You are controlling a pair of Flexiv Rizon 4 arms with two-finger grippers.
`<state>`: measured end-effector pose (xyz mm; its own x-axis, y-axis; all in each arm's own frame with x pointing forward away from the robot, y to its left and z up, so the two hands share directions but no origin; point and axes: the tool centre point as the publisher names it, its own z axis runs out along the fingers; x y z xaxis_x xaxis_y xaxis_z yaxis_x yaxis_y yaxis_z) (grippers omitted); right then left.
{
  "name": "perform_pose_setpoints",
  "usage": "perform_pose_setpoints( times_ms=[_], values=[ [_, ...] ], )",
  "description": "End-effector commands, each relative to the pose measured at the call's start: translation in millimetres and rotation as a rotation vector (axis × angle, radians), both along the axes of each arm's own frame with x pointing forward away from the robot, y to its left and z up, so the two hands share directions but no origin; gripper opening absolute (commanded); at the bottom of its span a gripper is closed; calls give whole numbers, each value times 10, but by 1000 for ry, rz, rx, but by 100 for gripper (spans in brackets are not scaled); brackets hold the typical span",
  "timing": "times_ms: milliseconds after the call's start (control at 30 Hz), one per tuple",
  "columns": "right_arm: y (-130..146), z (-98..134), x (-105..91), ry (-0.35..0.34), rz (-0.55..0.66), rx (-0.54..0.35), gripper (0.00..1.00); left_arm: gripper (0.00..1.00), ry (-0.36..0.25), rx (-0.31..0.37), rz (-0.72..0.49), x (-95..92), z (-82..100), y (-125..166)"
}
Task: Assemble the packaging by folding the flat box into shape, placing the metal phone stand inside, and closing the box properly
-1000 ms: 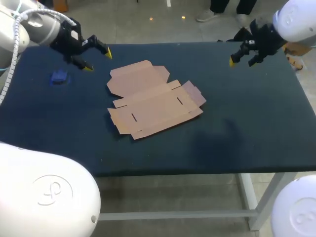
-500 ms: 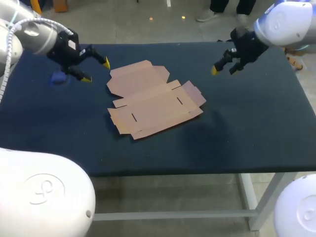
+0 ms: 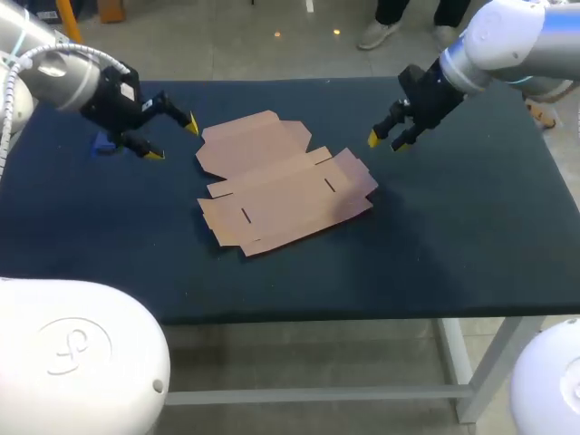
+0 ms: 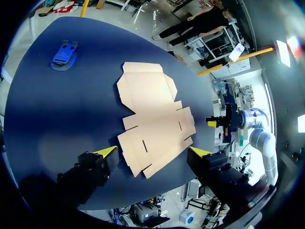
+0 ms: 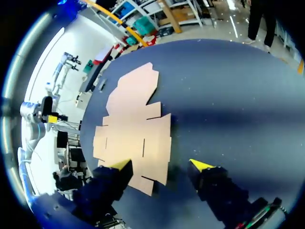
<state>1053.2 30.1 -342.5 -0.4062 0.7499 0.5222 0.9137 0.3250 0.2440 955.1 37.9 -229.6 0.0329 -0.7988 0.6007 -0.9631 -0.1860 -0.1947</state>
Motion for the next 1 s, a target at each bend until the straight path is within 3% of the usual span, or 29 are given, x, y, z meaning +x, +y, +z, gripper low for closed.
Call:
perform_pose_setpoints(
  times_ms=[33, 467, 767, 1000],
  values=[
    [75, -161, 118, 150, 100, 43, 78, 100, 18, 13, -4, 1, -5, -20],
    [232, -455, 101, 204, 113, 60, 63, 100, 77, 87, -56, -94, -142, -72],
    [343, -598, 39, 246, 130, 78, 50, 100, 83, 87, -54, -104, -174, -55],
    [406, -652, 14, 275, 139, 82, 47, 100, 87, 84, -49, -108, -198, -41]
  ],
)
